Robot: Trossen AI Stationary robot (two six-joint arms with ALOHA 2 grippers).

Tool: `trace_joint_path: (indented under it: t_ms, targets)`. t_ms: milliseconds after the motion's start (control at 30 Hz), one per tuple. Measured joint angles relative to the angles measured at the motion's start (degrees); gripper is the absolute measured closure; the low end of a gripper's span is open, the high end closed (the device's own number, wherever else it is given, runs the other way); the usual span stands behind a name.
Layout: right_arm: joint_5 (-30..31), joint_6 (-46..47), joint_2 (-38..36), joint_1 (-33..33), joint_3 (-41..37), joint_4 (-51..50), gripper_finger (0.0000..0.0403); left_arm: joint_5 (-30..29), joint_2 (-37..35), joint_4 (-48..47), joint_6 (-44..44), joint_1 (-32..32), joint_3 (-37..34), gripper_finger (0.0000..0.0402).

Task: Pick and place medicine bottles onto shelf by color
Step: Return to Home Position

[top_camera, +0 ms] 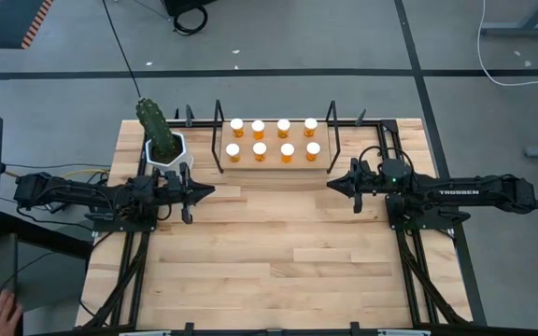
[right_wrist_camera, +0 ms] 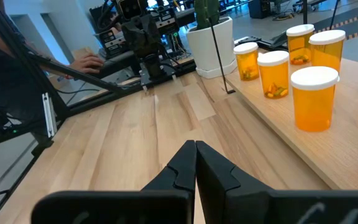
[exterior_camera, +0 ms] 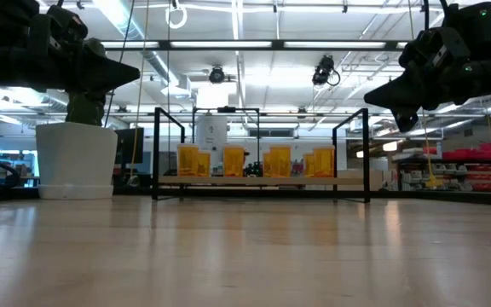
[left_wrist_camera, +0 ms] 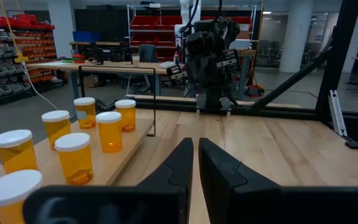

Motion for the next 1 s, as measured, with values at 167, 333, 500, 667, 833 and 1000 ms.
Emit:
trace_joint_path:
  t_ms: [167, 333, 500, 667, 833, 1000]
  targets:
    - [0.00, 0.00, 0.01, -0.01, 0.00, 0.00, 0.0387, 0.00, 0.01, -0.01, 0.00, 0.00, 0.00, 0.0361]
    - [0.00, 0.00, 0.02, -0.02, 0.00, 0.00, 0.0387, 0.00, 0.00, -0.01, 0.00, 0.00, 0.01, 0.0365]
    - [-0.01, 0.00, 0.02, -0.02, 0.00, -0.01, 0.0387, 0.00, 0.01, 0.00, 0.00, -0.01, 0.01, 0.0371]
    - [0.00, 0.00, 0.02, 0.00, 0.00, 0.00, 0.0387, 0.00, 0.02, 0.00, 0.00, 0.00, 0.00, 0.0366]
    - [0.00, 0.00, 0.00, 0.00, 0.00, -0.02, 0.0387, 0.00, 0.00, -0.01, 0.00, -0.02, 0.00, 0.0361]
    - [0.00, 0.00, 0.00, 0.00, 0.00, 0.00, 0.0387, 0.00, 0.00, 0.01, 0.00, 0.00, 0.00, 0.0367]
